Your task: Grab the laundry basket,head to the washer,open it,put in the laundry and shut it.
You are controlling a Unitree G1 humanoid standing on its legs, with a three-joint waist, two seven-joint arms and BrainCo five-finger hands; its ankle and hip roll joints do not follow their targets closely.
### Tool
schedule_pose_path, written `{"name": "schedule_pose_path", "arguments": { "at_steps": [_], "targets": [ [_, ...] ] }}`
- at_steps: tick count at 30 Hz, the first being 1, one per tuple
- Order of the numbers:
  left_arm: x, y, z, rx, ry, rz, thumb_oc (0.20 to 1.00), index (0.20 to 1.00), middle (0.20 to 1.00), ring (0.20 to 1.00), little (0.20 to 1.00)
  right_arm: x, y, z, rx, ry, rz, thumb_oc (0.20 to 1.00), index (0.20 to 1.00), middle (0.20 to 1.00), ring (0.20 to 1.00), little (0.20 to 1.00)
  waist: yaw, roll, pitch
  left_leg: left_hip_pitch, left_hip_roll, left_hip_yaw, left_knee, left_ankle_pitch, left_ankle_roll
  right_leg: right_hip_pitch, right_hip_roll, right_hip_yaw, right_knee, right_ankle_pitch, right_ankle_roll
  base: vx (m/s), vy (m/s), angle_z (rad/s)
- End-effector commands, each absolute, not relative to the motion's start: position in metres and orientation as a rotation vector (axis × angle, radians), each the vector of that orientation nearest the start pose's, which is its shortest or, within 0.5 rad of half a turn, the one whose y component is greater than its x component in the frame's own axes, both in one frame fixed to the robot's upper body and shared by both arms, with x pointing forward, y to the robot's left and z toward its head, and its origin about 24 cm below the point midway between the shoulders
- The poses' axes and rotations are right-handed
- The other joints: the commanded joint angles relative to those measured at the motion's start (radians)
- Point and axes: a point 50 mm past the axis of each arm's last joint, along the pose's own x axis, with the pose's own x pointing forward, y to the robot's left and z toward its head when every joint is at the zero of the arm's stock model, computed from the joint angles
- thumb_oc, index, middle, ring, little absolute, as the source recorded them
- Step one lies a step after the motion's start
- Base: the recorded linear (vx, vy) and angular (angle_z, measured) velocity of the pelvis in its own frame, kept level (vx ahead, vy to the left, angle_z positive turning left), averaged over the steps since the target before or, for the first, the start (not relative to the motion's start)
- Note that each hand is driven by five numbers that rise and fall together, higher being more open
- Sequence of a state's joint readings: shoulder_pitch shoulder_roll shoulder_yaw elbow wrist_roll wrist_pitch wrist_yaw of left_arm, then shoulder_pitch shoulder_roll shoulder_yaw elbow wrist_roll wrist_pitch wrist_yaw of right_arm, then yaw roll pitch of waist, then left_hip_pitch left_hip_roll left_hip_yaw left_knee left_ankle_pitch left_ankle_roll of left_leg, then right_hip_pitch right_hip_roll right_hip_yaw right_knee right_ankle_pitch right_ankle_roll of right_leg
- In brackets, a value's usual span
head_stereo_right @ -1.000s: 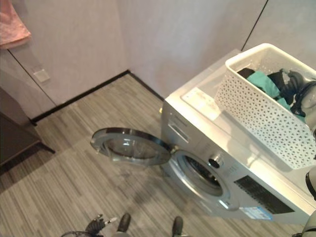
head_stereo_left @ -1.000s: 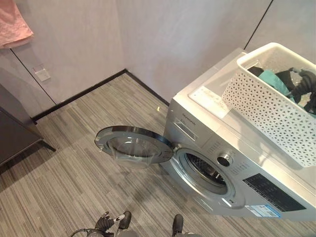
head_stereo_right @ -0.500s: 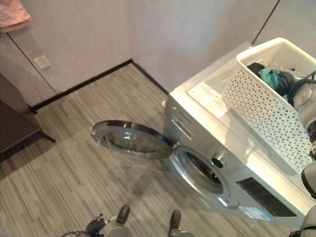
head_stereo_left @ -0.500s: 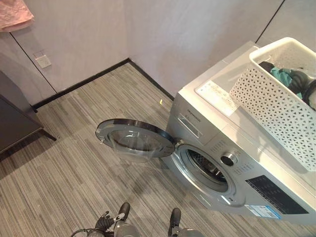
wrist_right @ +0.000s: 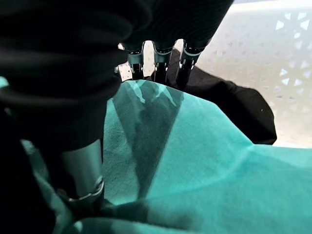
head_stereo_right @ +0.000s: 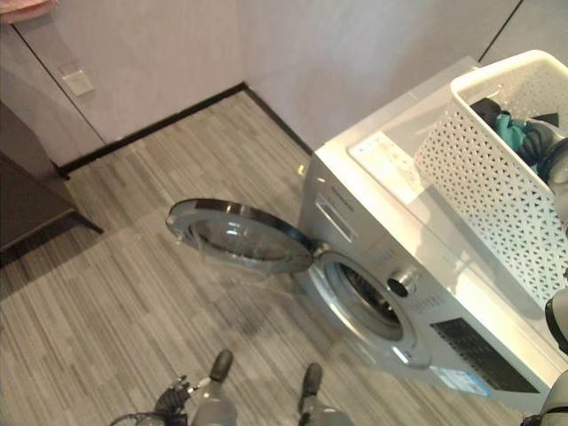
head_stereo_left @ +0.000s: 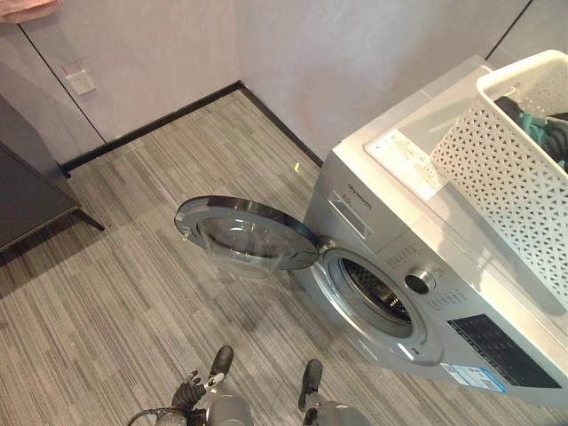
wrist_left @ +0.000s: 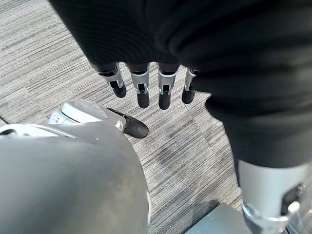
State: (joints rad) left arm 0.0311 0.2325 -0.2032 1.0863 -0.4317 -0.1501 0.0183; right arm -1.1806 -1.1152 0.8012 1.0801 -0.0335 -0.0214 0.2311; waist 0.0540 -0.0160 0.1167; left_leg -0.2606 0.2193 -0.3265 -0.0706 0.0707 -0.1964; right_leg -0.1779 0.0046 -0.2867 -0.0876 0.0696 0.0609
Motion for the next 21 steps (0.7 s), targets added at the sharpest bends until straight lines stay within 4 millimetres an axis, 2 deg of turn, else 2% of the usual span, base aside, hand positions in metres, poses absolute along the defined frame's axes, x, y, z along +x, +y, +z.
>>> {"name": "schedule_pose_path", "arguments": {
  "at_steps": [1,9,10,11,12,21],
  "targets": [
    [0.154,0.228,-0.134,0.008,0.857,0.152,1.0,1.0,1.0,1.0,1.0,0.358,-0.362,0.208,-1.261,0.457,-0.075,1.0,1.0,1.0,1.0,1.0,0.031,-0.075,0.081,0.178,-0.026,0.116,-0.017,0.02,0.066,-0.017,-0.068,0.108,0.014,-0.048,0.034,0.0,0.0,0.0],
    [0.148,0.224,-0.138,0.026,0.896,0.126,1.0,1.0,1.0,1.0,1.0,0.361,-0.356,0.201,-1.257,0.518,-0.003,1.0,1.0,1.0,1.0,1.0,0.035,-0.074,0.072,0.202,-0.02,0.129,-0.017,0.013,0.065,-0.002,-0.066,0.112,0.008,-0.04,0.04,0.0,0.0,0.0],
    [0.148,0.224,-0.138,0.026,0.896,0.126,1.0,1.0,1.0,1.0,1.0,0.361,-0.356,0.202,-1.257,0.518,-0.003,0.815,0.815,0.815,0.815,0.815,0.035,-0.073,0.072,0.203,-0.02,0.129,-0.017,0.013,0.065,-0.002,-0.066,0.112,0.008,-0.04,0.04,0.01,0.012,-0.05],
    [0.145,0.223,-0.14,0.027,0.905,0.119,1.0,1.0,1.0,1.0,1.0,0.36,-0.357,0.203,-1.267,0.52,-0.002,0.407,0.407,0.407,0.407,0.407,0.035,-0.072,0.07,0.207,-0.02,0.133,-0.017,0.014,0.065,0.002,-0.066,0.112,0.009,-0.041,0.041,0.0,0.012,-0.04],
    [0.145,0.222,-0.14,0.029,0.907,0.113,1.0,1.0,1.0,1.0,1.0,0.359,-0.36,0.204,-1.273,0.523,-0.013,0.2,0.2,0.2,0.2,0.2,0.036,-0.071,0.069,0.21,-0.02,0.135,-0.017,0.015,0.064,0.005,-0.067,0.111,0.008,-0.04,0.042,0.01,0.016,-0.04],
    [0.14,0.222,-0.143,0.034,0.932,0.123,1.0,1.0,1.0,1.0,1.0,0.358,-0.366,0.219,-1.259,0.443,-0.108,0.2,0.2,0.2,0.2,0.2,0.029,-0.066,0.06,0.222,-0.019,0.143,-0.017,0.009,0.065,0.016,-0.067,0.115,0.004,-0.042,0.043,0.0,0.0,0.0]
  ]
}}
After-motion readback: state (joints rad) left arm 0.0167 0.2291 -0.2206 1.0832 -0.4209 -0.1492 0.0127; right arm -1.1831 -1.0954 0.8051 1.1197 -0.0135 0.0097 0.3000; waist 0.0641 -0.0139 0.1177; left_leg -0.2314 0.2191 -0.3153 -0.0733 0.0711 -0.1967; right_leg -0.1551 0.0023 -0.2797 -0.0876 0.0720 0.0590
